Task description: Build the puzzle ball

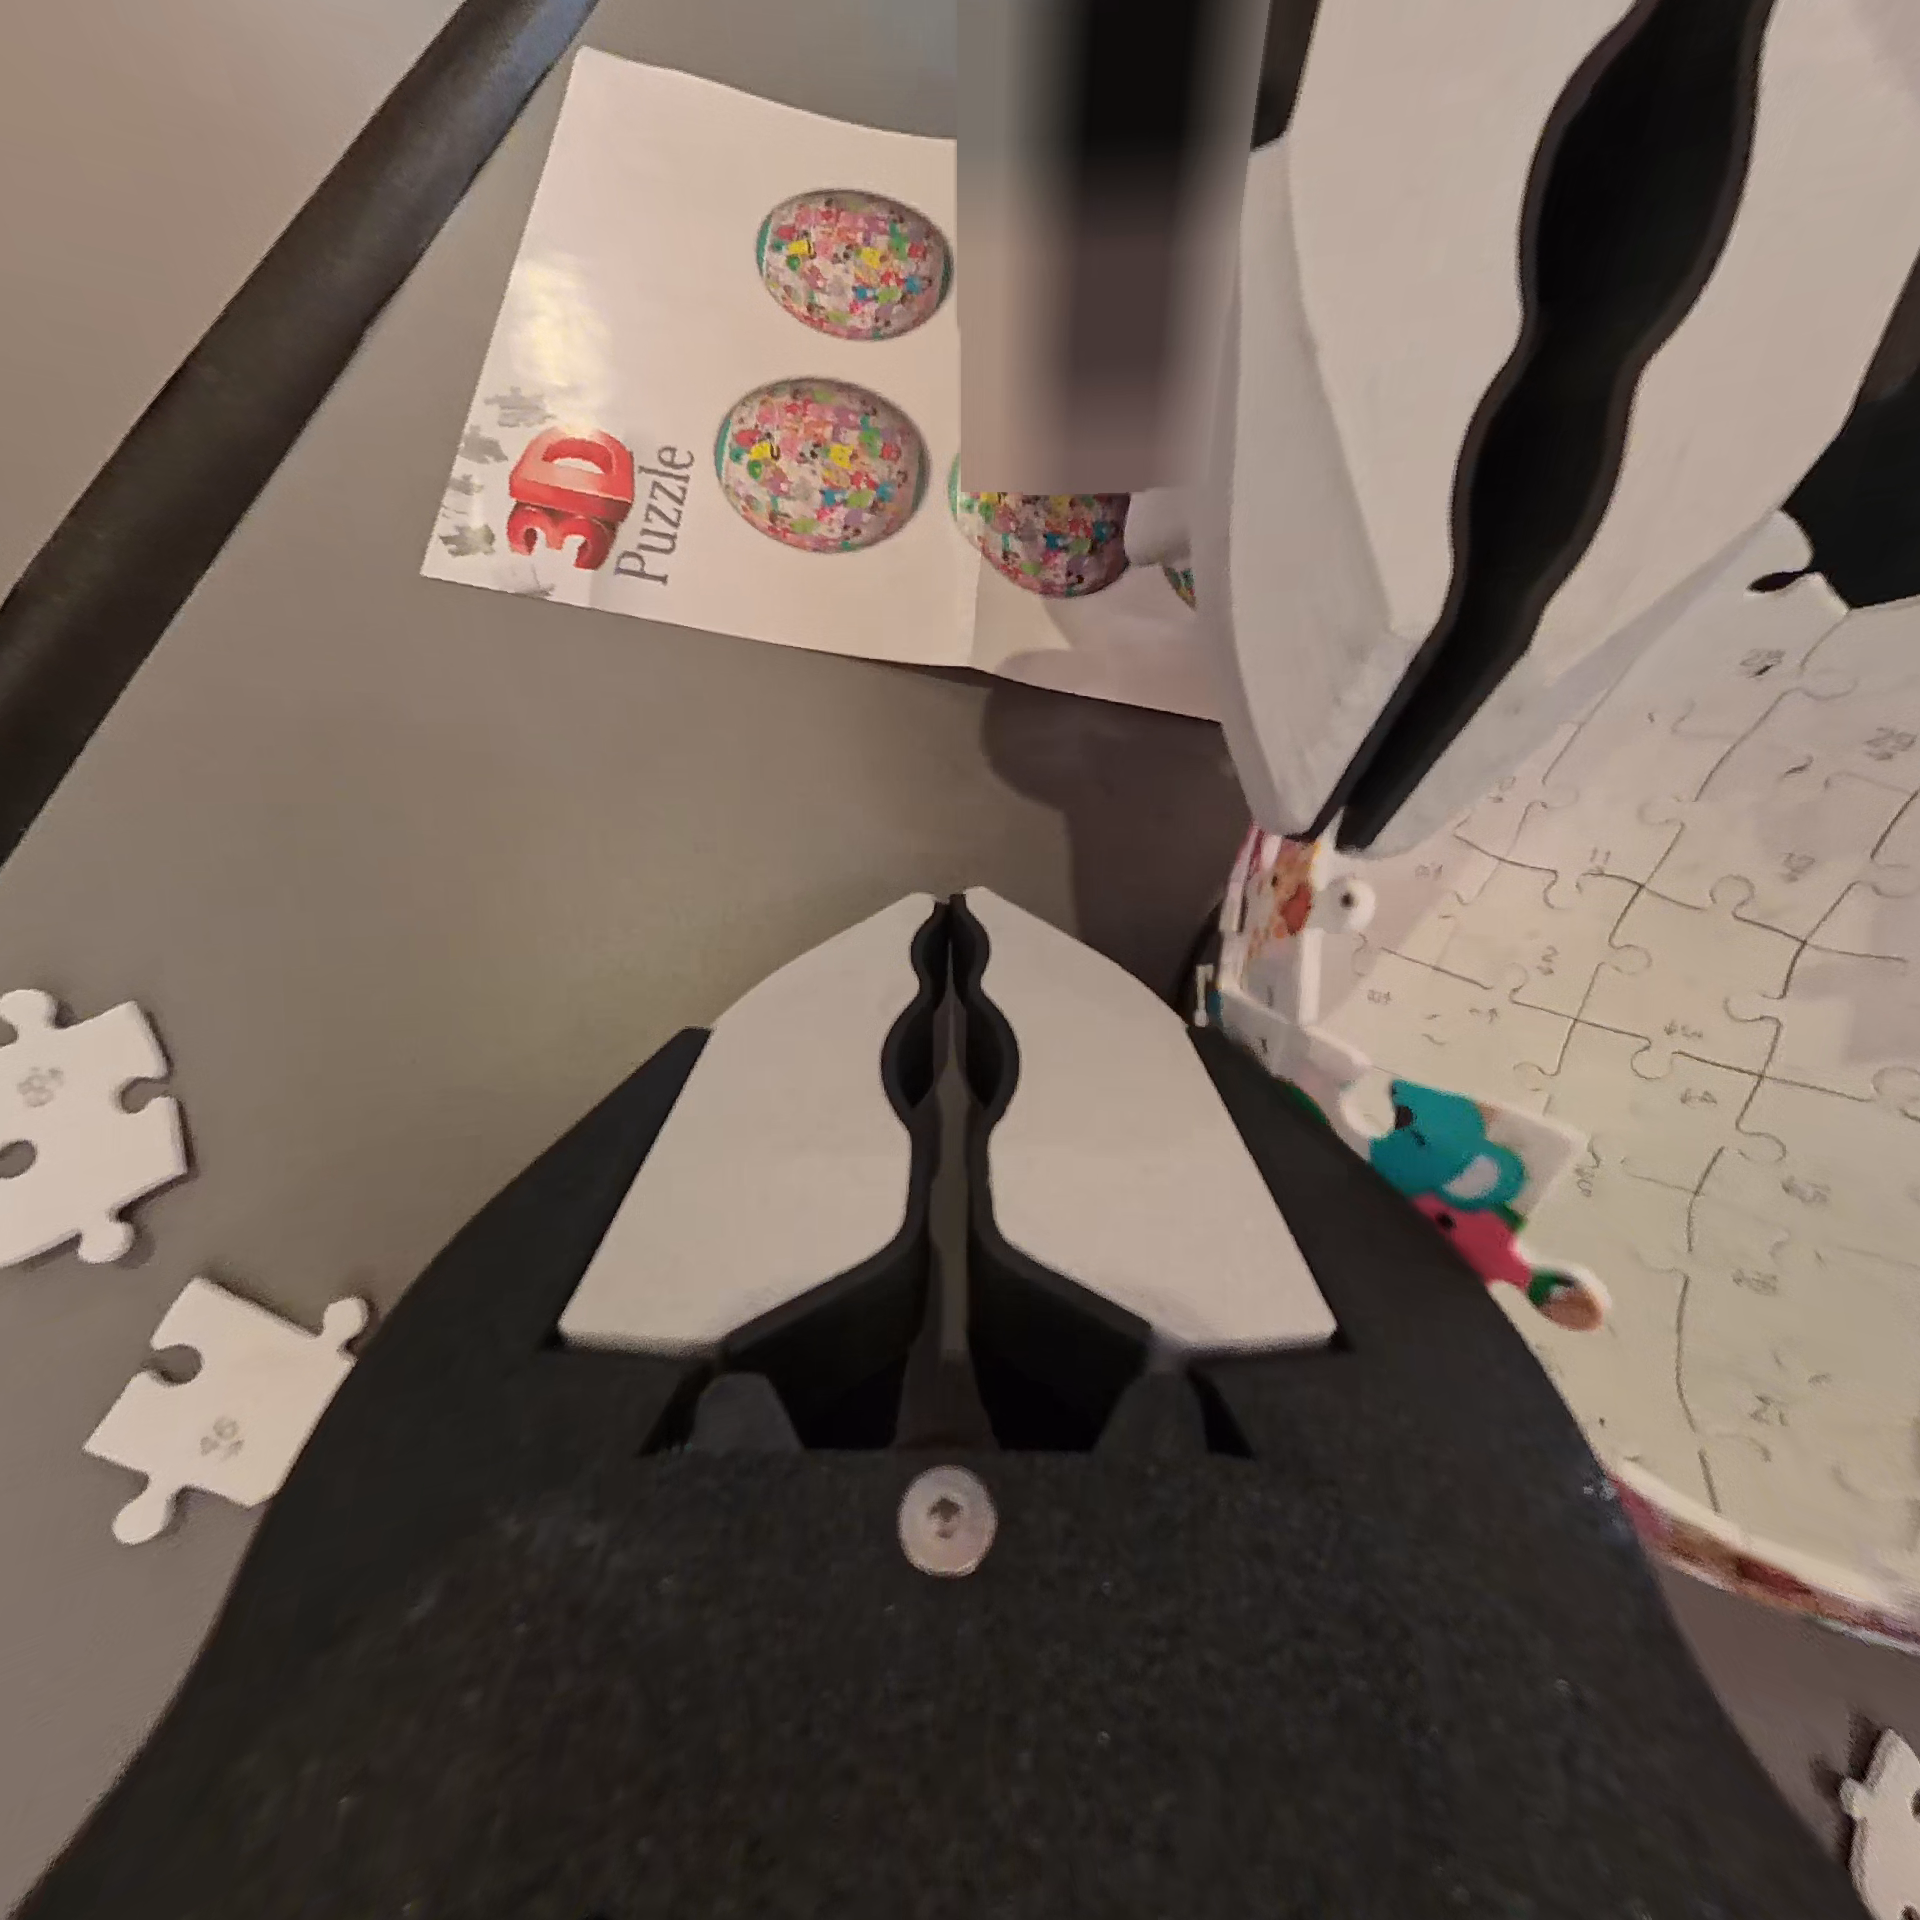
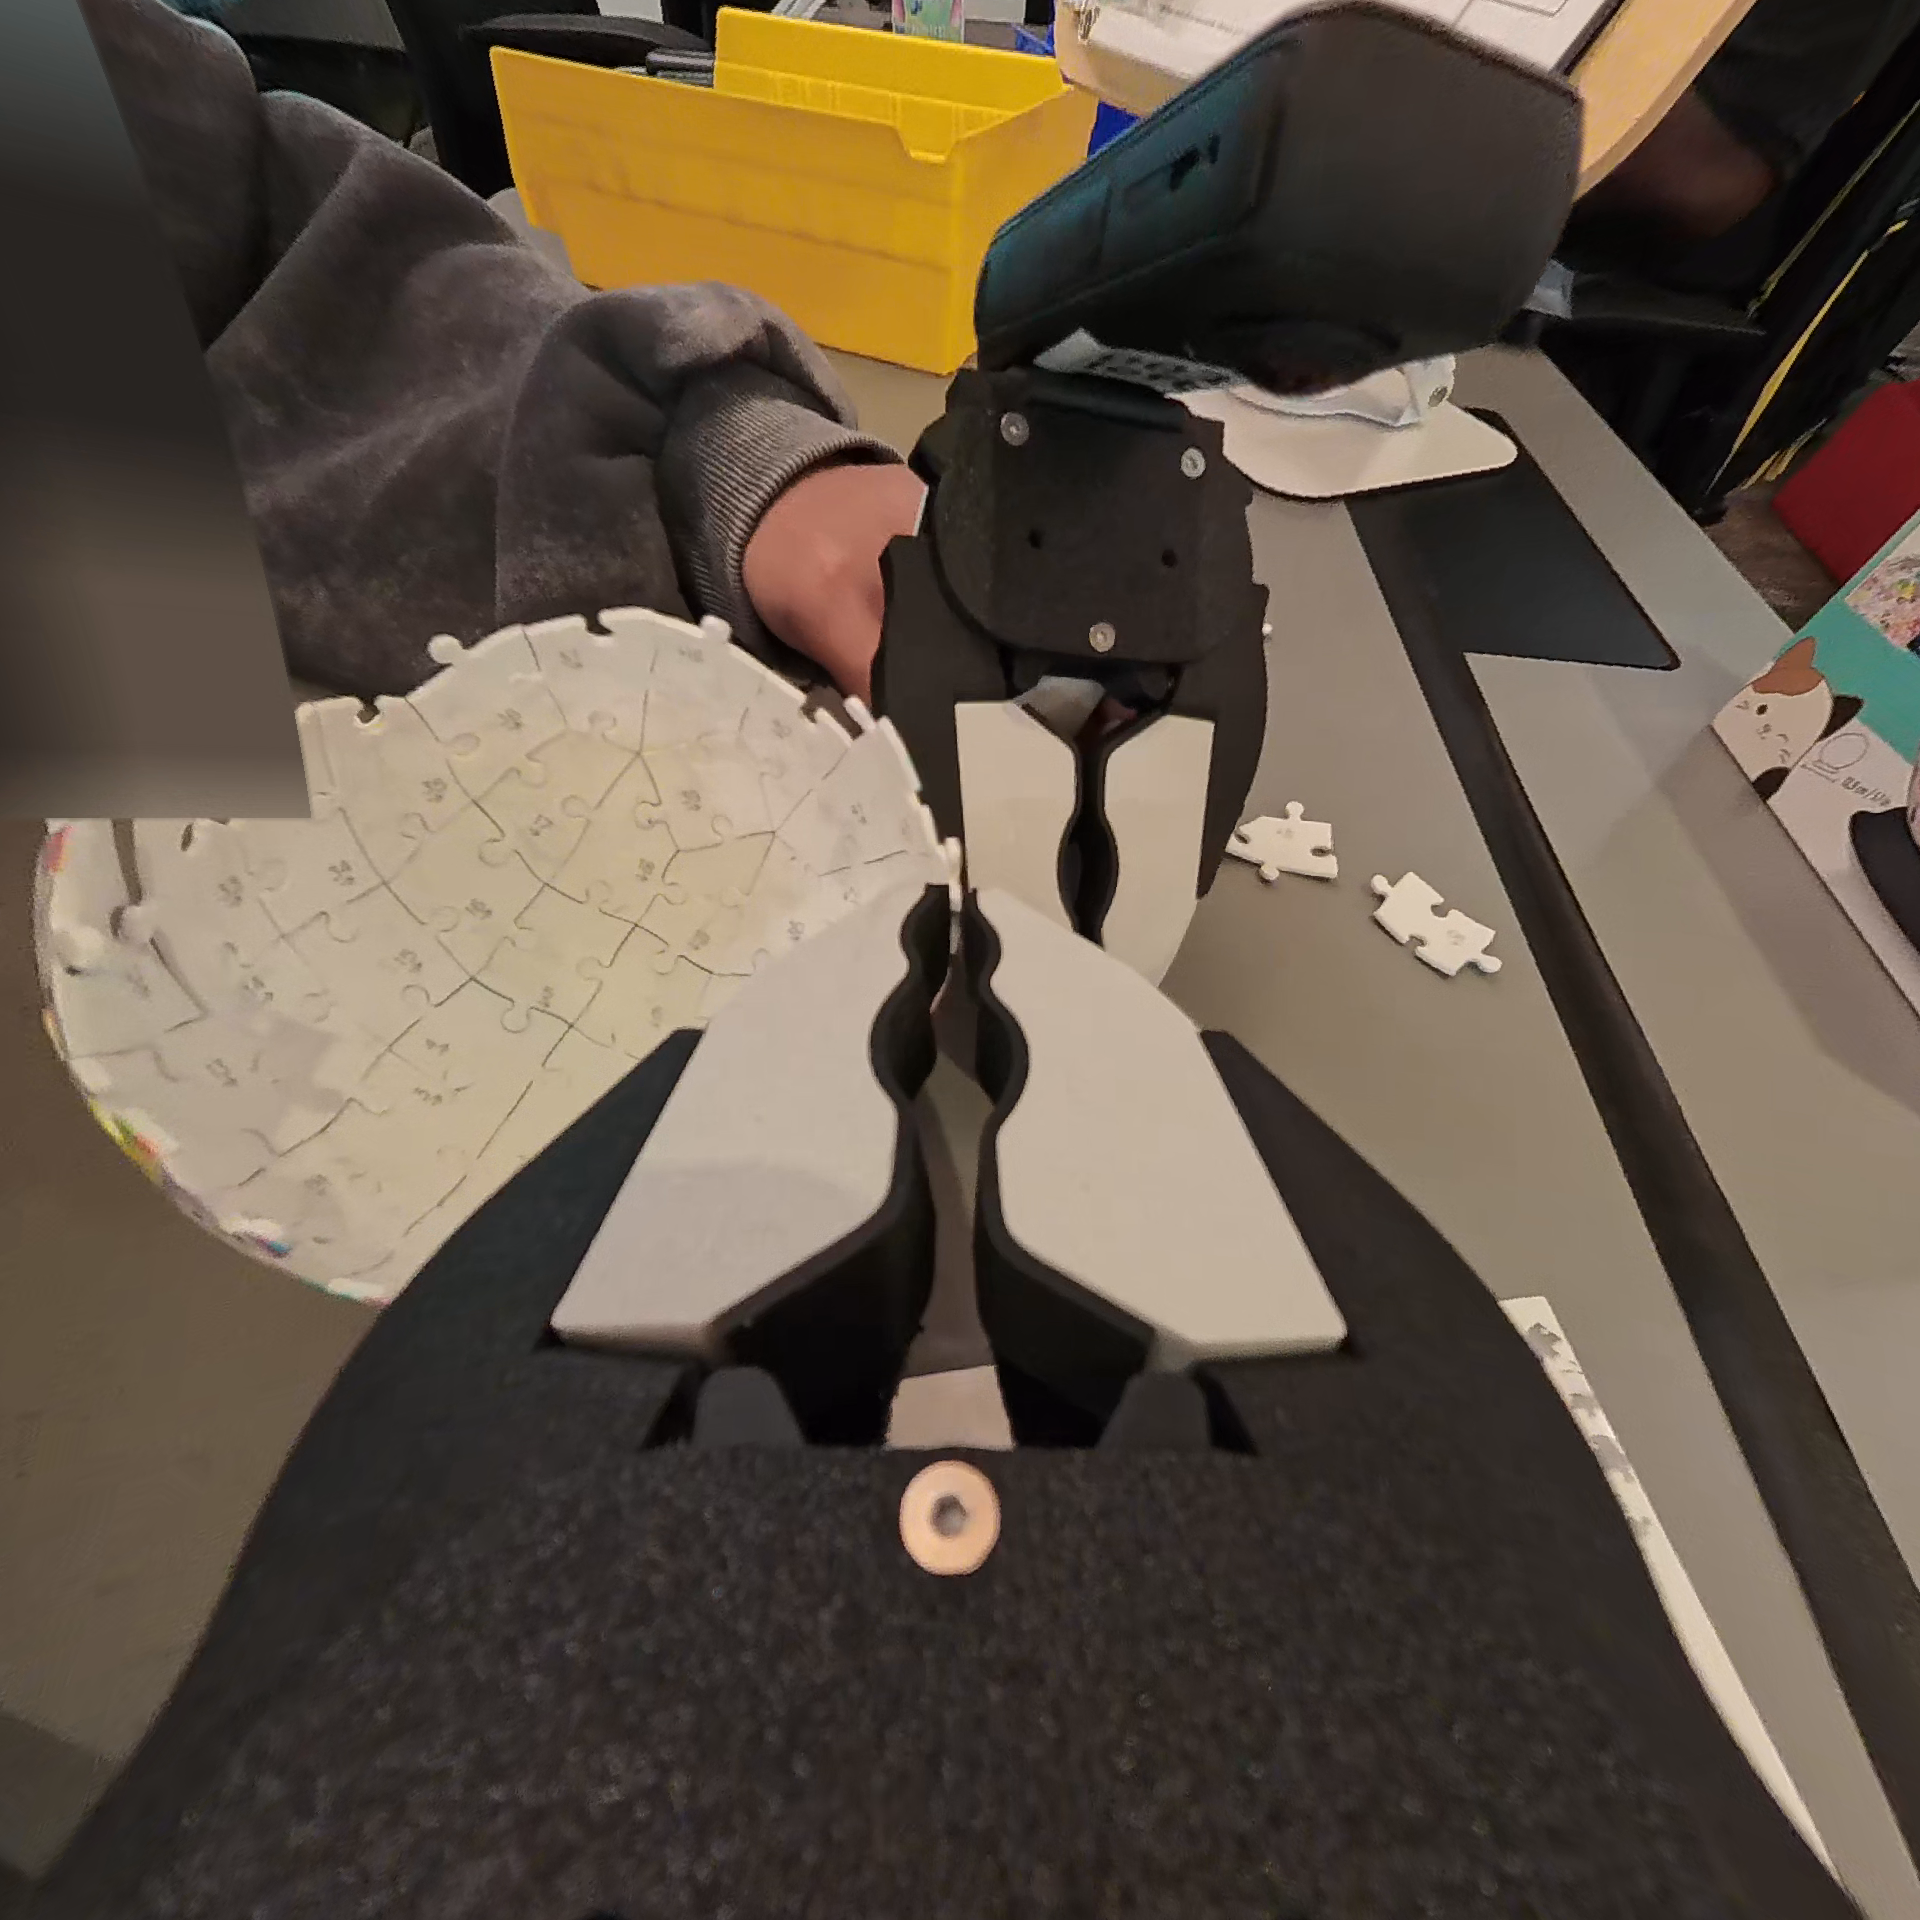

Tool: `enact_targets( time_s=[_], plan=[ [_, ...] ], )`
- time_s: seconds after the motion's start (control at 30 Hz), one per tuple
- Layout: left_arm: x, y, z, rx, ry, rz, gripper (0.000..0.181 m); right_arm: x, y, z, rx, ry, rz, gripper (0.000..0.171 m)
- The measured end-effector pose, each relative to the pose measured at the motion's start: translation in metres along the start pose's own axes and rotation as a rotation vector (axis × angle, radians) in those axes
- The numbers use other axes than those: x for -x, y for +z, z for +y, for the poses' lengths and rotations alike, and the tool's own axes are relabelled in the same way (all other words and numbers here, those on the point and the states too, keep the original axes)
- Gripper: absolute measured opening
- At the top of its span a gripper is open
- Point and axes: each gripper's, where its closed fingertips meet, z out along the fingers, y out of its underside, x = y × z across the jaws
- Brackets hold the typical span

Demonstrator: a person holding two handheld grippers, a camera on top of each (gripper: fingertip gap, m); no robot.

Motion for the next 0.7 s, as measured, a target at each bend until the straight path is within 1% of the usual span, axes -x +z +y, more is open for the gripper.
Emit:
enact_targets(
  time_s=[0.4,0.5,0.6,0.67,0.7],
  plan=[
    [-0.003,0.003,0.003,0.033,-0.021,0.048,0.0,0.0,0.003,-0.003,-0.006,-0.116,0.0,0.002],
    [-0.005,0.001,0.002,0.021,-0.032,0.064,0.0,0.0,0.003,-0.003,-0.019,-0.102,-0.012,0.002],
    [-0.004,-0.011,-0.002,0.003,-0.053,0.079,0.0,-0.002,0.003,-0.002,-0.016,-0.096,-0.013,0.002],
    [-0.004,-0.027,-0.014,-0.043,-0.067,0.093,0.001,-0.002,0.003,-0.001,-0.012,-0.102,-0.011,0.002],
    [-0.007,-0.035,-0.02,-0.064,-0.08,0.124,0.005,-0.002,0.003,-0.002,-0.014,-0.101,-0.012,0.002]
  ],
)
